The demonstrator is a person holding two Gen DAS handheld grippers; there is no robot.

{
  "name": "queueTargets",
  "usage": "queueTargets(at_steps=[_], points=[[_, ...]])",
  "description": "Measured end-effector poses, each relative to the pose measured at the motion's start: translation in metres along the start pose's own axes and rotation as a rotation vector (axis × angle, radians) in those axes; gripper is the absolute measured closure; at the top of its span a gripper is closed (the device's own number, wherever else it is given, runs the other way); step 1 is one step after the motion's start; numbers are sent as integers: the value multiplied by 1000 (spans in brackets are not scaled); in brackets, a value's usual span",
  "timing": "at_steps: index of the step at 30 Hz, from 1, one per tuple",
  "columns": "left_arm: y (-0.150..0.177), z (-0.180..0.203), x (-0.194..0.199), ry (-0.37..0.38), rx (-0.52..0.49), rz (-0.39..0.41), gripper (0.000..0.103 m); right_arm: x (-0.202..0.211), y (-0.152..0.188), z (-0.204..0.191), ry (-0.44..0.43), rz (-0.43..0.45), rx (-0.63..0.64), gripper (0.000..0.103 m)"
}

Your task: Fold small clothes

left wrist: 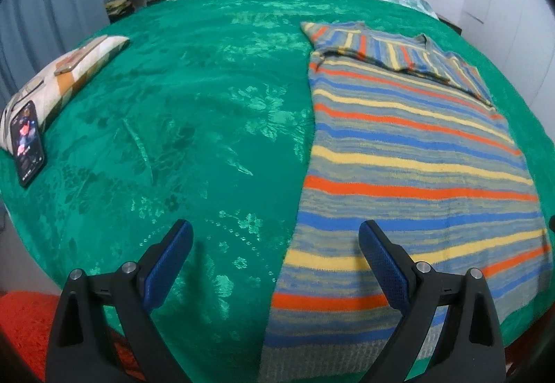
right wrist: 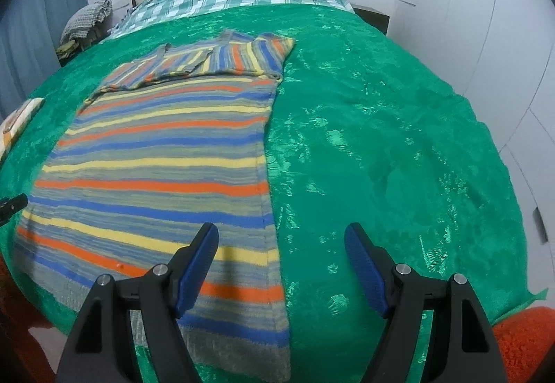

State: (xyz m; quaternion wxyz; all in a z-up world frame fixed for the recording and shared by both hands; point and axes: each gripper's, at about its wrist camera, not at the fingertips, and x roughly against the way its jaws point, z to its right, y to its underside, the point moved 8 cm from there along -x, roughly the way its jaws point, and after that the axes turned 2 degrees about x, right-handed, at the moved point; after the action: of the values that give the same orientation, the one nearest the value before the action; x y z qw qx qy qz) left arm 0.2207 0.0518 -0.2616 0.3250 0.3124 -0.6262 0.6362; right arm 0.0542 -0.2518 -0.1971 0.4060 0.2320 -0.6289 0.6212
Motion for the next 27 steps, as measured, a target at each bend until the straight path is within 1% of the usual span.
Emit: queueTargets(at_steps=[6,15,21,27], points=[[3,3,-1,-17,-35,1,6,1,-1,0,27,4,20,28],[4,-3,-2,-17,-8,-8,6,2,0,1,50,5,32,28],[5,-3,-3,-25,-11,-14,6,1,1,0,55,3,36,28],[9,-5,-7,-35,-16,-37,6,-1,2,-1,49,-4,38,28]])
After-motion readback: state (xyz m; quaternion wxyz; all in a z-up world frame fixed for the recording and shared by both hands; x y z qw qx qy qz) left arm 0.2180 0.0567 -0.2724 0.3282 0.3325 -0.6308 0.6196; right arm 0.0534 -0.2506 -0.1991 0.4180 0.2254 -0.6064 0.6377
